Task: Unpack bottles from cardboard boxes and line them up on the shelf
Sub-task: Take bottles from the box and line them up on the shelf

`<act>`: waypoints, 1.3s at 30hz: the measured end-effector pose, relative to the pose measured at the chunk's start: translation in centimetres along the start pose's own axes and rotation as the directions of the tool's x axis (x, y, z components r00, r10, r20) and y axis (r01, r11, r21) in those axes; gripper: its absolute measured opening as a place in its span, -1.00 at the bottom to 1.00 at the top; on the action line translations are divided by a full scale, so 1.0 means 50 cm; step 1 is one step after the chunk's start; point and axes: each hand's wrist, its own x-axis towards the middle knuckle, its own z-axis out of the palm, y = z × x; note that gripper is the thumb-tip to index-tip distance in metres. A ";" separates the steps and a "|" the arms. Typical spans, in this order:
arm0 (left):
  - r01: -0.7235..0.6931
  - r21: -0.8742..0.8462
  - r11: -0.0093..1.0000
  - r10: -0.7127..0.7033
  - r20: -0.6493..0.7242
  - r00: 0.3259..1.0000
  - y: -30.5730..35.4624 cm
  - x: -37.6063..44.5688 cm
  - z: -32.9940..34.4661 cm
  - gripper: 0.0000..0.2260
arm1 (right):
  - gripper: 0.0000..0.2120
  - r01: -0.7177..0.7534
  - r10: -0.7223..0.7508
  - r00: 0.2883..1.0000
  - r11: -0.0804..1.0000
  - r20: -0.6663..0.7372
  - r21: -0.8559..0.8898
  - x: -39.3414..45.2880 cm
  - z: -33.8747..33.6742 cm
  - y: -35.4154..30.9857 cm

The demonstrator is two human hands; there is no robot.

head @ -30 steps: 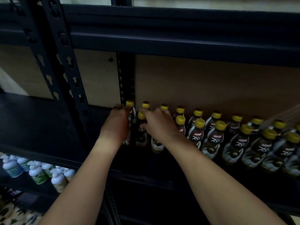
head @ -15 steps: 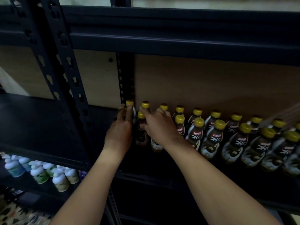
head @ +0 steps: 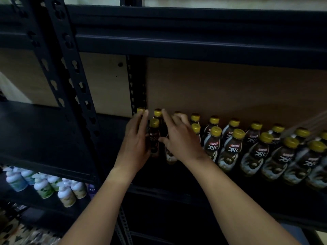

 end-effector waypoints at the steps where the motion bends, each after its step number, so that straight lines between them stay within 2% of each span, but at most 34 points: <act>1: -0.012 -0.046 0.999 0.010 -0.027 1.000 0.007 -0.005 0.002 -0.19 | -0.15 -0.026 0.026 1.000 0.999 0.010 0.038 -0.003 -0.010 0.009; 5: 0.000 -0.102 0.995 -0.011 -0.108 0.994 0.046 -0.002 0.015 -0.15 | -0.26 -0.046 0.045 0.999 0.998 0.029 0.039 -0.008 -0.047 0.043; 8: -0.061 -0.098 0.993 0.050 -0.111 0.993 0.060 0.003 0.026 -0.20 | -0.25 -0.050 0.050 0.999 0.999 0.021 0.002 -0.020 -0.072 0.062; 12: -0.094 -0.121 0.988 0.091 -0.029 0.995 0.094 0.011 0.043 -0.34 | -0.26 -0.162 0.155 0.982 0.985 0.110 0.058 -0.026 -0.100 0.096; 14: -0.074 -0.115 0.991 0.072 -0.015 0.997 0.110 0.020 0.054 -0.43 | -0.35 -0.204 0.191 0.969 0.977 0.159 0.068 -0.025 -0.106 0.106; 17: -0.057 -0.102 0.993 0.059 0.018 0.998 0.120 0.038 0.065 -0.48 | -0.45 -0.218 0.203 0.966 0.973 0.157 0.082 -0.024 -0.111 0.111; 22: -0.053 -0.085 0.995 0.053 -0.005 0.999 0.118 0.050 0.073 -0.65 | -0.50 -0.226 0.212 0.958 0.972 0.194 0.057 -0.016 -0.124 0.114; 29: -0.075 -0.071 0.995 0.074 -0.024 0.997 0.117 0.046 0.081 -0.62 | -0.38 -0.248 0.221 0.932 0.967 0.287 0.061 -0.015 -0.130 0.121; 32: -0.110 -0.040 0.993 0.108 -0.038 0.993 0.123 0.042 0.081 -0.52 | -0.29 -0.218 0.196 0.947 0.974 0.254 0.059 -0.024 -0.143 0.130; 36: -0.260 -0.067 0.963 0.260 -0.019 0.966 0.158 0.052 0.090 -0.47 | -0.37 -0.228 0.225 0.947 0.974 0.229 -0.016 -0.042 -0.165 0.165; 39: -0.216 -0.095 0.972 0.221 0.040 0.974 0.193 0.058 0.106 -0.47 | -0.46 -0.250 0.254 0.932 0.967 0.258 -0.048 -0.055 -0.169 0.187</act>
